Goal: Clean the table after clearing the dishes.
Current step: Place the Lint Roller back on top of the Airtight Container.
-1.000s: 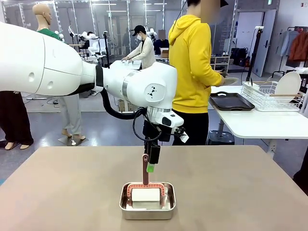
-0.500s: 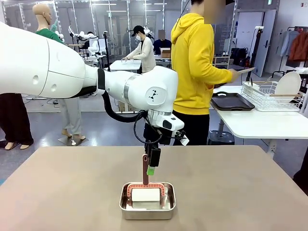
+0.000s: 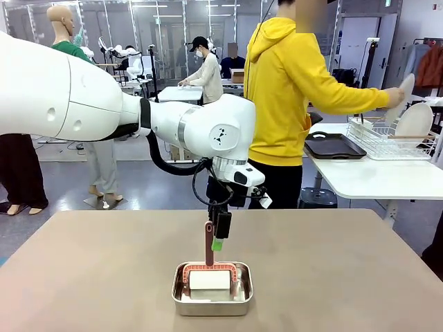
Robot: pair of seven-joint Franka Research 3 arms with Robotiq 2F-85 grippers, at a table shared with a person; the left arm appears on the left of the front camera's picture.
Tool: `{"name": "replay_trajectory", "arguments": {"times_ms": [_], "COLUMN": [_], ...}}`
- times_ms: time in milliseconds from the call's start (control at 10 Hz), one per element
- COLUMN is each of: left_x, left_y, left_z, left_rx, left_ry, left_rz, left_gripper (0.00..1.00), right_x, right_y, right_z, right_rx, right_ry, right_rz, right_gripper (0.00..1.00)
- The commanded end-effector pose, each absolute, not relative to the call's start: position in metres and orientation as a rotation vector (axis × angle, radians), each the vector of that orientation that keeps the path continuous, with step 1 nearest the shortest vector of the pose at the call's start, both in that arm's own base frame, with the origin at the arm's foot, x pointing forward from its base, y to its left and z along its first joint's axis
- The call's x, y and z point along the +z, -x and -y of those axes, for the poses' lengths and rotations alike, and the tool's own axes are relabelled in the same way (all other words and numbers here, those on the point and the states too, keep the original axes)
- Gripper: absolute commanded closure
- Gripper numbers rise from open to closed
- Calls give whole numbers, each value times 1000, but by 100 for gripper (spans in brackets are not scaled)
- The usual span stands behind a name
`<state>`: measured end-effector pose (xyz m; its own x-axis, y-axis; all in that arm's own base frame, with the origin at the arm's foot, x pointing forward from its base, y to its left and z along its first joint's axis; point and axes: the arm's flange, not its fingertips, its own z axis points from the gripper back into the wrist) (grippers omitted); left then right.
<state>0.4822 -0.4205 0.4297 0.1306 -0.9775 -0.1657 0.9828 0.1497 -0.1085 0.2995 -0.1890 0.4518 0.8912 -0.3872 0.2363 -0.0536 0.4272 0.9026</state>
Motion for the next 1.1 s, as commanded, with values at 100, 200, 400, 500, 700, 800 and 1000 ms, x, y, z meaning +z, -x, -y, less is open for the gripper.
{"name": "replay_trajectory", "arguments": {"times_ms": [100, 200, 400, 500, 700, 800, 1000], "left_x": [489, 505, 530, 538, 536, 530, 511], "left_y": [-492, -488, -478, -472, -436, -414, -355], "left_z": [375, 355, 302, 257, 153, 110, 10], "left_rx": [-1287, -1274, -1159, -983, -668, -564, -295], "left_ry": [245, 344, 500, 669, 948, 1022, 1069], "left_rz": [-112, -86, -39, 69, 253, 322, 442], "left_gripper": [0, 0, 0, 0, 0, 0, 0], "right_x": [455, 455, 455, 455, 455, 455, 455], "right_y": [-299, -299, -299, -299, -299, -299, -299], "right_z": [188, 188, 188, 188, 188, 188, 188], "right_rx": [-217, -217, -217, -217, -217, -217, -217], "right_ry": [-1123, -1123, -1123, -1123, -1123, -1123, -1123], "right_rz": [452, 452, 452, 452, 452, 452, 452], "right_gripper": [0, 0, 0, 0, 0, 0, 0]}}
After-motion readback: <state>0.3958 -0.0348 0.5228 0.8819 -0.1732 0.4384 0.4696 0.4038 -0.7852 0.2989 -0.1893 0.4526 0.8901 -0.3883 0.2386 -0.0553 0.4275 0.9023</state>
